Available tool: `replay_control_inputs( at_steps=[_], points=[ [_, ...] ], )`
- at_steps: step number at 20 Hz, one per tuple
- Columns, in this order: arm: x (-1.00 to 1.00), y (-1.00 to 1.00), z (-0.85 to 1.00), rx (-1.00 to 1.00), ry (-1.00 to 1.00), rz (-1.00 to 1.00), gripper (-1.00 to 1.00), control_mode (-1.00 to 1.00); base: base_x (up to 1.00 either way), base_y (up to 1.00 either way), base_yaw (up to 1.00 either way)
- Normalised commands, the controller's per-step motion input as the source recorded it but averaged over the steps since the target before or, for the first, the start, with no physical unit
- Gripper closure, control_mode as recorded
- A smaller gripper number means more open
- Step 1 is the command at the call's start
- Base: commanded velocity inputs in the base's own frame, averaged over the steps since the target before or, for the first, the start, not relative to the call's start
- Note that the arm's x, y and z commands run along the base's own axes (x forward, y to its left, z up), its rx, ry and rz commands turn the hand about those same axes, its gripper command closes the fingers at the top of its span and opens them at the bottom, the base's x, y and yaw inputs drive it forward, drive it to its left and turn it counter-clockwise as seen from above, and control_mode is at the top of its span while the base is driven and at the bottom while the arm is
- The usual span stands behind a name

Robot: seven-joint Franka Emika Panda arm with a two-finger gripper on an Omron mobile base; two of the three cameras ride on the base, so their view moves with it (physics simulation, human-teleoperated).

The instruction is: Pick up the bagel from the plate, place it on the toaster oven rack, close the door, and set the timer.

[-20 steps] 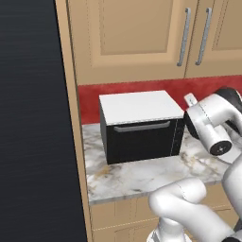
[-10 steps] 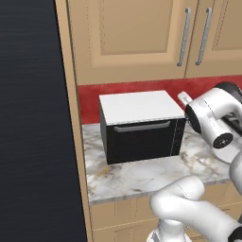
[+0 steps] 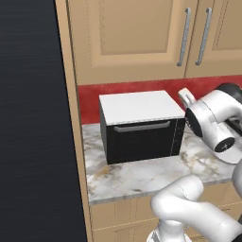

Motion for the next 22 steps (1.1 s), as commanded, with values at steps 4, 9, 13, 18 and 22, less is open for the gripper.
replay_control_inputs(
  at_steps=[4, 9, 13, 18, 22],
  points=[
    [-0.39, 0.12, 0.93, 0.6, 0.0, 0.01, -1.0, -1.0, 0.0, 0.0, 0.0],
    [-0.26, 0.0, 0.8, 0.77, 0.01, 0.05, -1.0, -1.0, 0.0, 0.0, 0.0],
    [-0.17, 0.0, 0.67, 0.87, 0.07, 0.08, -1.0, -1.0, 0.0, 0.0, 0.0],
    [-0.25, 0.0, 0.54, 0.86, 0.07, 0.15, -1.0, -1.0, 0.0, 0.0, 0.0],
    [-0.26, 0.04, 0.35, 0.72, -0.02, 0.28, -1.0, -1.0, 0.0, 0.0, 0.0]
  ],
)
